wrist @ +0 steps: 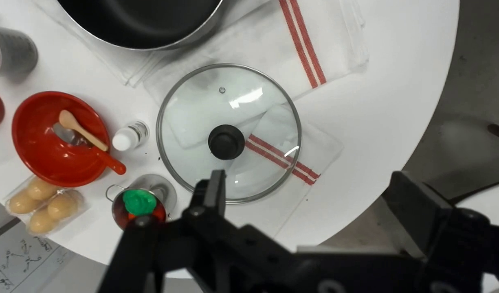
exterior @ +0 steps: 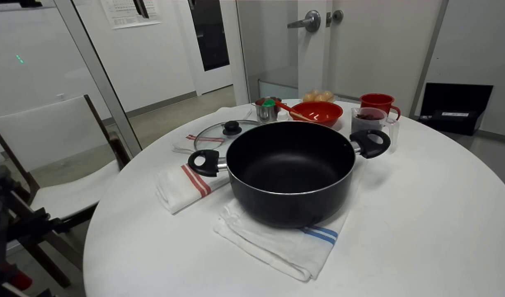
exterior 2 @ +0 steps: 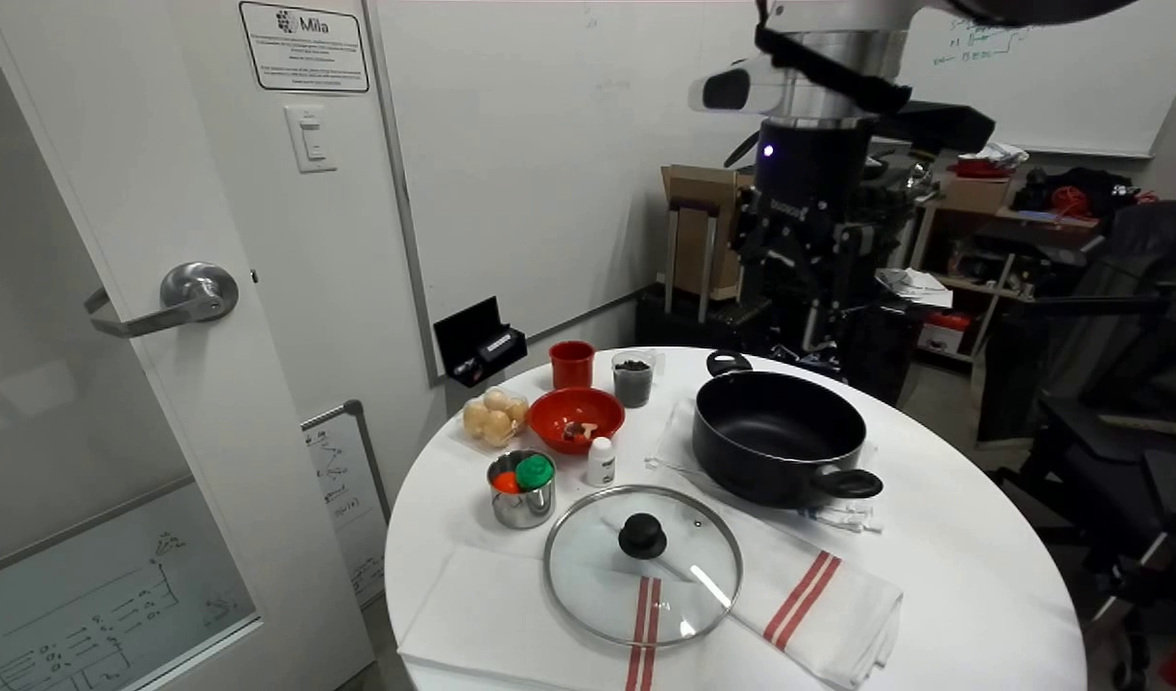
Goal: Place the lid on the pot
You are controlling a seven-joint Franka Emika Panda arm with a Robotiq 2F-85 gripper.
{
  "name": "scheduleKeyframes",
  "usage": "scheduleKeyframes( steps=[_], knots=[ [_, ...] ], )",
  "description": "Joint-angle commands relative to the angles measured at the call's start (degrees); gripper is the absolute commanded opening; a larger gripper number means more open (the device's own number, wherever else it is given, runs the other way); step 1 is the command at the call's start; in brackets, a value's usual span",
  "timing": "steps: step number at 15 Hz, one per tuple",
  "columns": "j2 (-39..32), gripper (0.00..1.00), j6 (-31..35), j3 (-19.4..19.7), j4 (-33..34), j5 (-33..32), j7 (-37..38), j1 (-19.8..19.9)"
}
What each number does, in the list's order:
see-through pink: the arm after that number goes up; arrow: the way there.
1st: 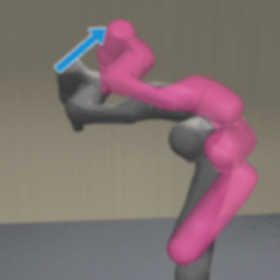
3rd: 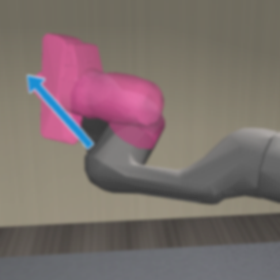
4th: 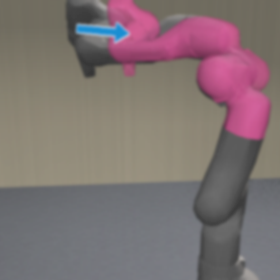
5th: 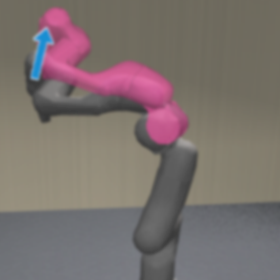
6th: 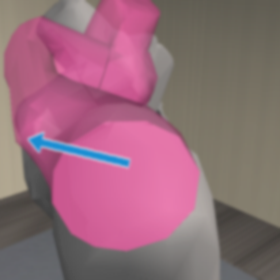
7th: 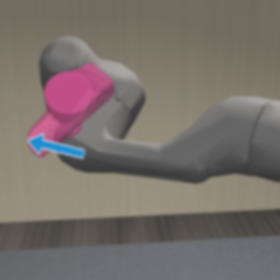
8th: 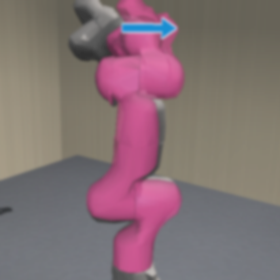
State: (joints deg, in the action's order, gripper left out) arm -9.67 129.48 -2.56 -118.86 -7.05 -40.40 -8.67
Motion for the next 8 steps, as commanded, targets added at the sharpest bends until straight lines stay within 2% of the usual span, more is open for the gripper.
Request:
scheduleKeyframes(
  steps=[1,8],
  knots=[
    [-9.2,1.00,0.2,-2.7,8.4,-1.0,-0.3,1.3],
    [-23.1,1.00,7.8,-3.2,15.9,-3.3,1.2,2.6]
  ],
)
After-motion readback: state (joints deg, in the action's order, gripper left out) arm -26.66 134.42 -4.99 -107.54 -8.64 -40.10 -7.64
